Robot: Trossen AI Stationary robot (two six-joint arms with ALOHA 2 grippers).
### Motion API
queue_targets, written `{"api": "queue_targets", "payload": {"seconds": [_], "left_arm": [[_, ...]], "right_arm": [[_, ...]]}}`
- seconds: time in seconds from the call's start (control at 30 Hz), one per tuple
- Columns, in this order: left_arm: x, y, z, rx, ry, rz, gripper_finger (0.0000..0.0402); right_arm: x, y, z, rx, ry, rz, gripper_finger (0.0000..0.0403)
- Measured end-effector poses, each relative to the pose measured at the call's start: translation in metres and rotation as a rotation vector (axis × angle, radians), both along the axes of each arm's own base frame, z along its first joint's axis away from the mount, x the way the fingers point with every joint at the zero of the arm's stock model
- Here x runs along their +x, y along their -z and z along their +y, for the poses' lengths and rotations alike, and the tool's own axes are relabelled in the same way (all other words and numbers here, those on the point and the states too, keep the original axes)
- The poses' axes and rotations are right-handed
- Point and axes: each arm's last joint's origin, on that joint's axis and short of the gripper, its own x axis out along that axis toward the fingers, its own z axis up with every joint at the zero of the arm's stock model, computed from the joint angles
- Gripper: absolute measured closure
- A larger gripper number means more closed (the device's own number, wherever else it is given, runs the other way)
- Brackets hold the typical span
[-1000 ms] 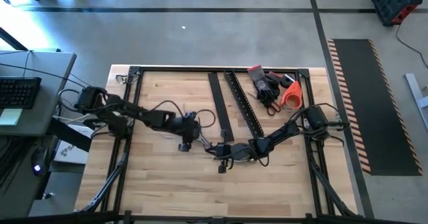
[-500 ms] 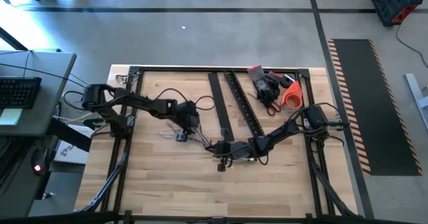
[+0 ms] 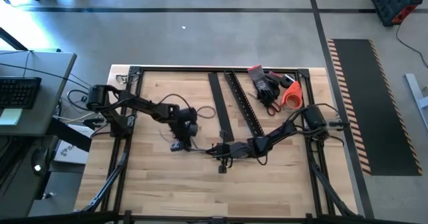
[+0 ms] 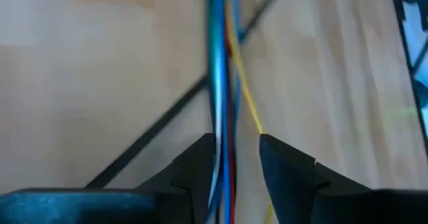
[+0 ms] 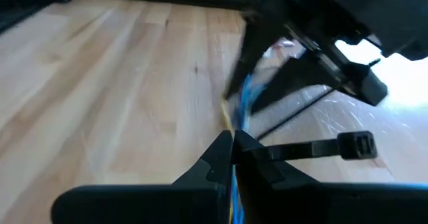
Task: Ziptie cables
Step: Wrap the black zip tie around the cable wires
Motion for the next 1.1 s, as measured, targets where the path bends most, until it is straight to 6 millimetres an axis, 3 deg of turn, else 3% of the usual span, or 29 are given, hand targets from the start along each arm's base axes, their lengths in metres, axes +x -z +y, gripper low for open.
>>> {"api": "queue_targets", "payload": {"seconds": [0.13,0.33,0.53,0.73,1.1], "left_arm": [[0.001,0.000,-0.018,-0.008,0.012,0.024,0.0312],[0.001,-0.008,-0.027,0.084,-0.045,0.013,0.0329],[-0.004,-0.011,-0.033,0.178,-0.088,-0.017,0.0345],[-0.024,-0.009,-0.043,0.211,-0.175,-0.107,0.0356],[-0.061,-0.028,-0.050,0.289,-0.347,-0.308,0.0350]], "right_arm": [[0.012,0.004,0.004,-0.037,-0.017,-0.008,0.0403],[0.037,0.002,0.018,-0.129,-0.039,0.021,0.0403],[0.052,0.008,0.017,-0.234,0.142,0.095,0.0403],[0.053,0.012,0.004,-0.196,0.258,0.107,0.0403],[0.057,0.010,0.002,-0.190,0.179,0.118,0.0403]]}}
